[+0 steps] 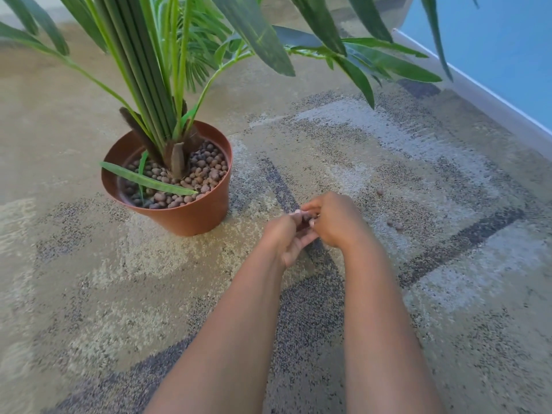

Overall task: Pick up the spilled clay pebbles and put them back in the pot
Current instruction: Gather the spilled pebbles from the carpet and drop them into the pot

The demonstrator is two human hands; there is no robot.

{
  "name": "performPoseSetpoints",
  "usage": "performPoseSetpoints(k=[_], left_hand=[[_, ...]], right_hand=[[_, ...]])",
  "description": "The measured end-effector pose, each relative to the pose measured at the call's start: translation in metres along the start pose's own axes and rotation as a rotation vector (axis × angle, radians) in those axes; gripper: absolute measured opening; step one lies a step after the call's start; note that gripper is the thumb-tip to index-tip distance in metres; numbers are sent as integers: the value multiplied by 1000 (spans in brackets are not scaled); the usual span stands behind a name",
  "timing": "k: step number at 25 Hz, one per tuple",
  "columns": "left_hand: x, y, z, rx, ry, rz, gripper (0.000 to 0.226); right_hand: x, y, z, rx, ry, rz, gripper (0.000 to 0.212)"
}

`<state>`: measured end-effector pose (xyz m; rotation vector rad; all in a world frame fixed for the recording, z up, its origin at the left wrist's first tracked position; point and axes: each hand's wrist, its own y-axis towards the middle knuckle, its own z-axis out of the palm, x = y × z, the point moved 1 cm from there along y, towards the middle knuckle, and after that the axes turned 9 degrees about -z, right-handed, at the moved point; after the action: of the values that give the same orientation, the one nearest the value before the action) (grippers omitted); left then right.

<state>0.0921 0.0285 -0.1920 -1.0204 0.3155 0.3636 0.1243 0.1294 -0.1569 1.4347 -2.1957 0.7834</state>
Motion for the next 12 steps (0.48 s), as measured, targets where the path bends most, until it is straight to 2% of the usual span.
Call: performPoseSetpoints(k=[3,6,8,12], left_hand=[[-5,-5,-4,-3,-21,25,21],[-24,-26,-3,-52,41,138,19],[-44,-48,-2,-171,62,328,16],[-100,-101,-8,-500,146,906,17]], right_hand=[[8,3,-10,-34,83,6,29],[19,0,-19,-188,223,-27,19],[36,-1,-24,-349,356,-72,15],[86,7,-25,-540,517,-276,16]])
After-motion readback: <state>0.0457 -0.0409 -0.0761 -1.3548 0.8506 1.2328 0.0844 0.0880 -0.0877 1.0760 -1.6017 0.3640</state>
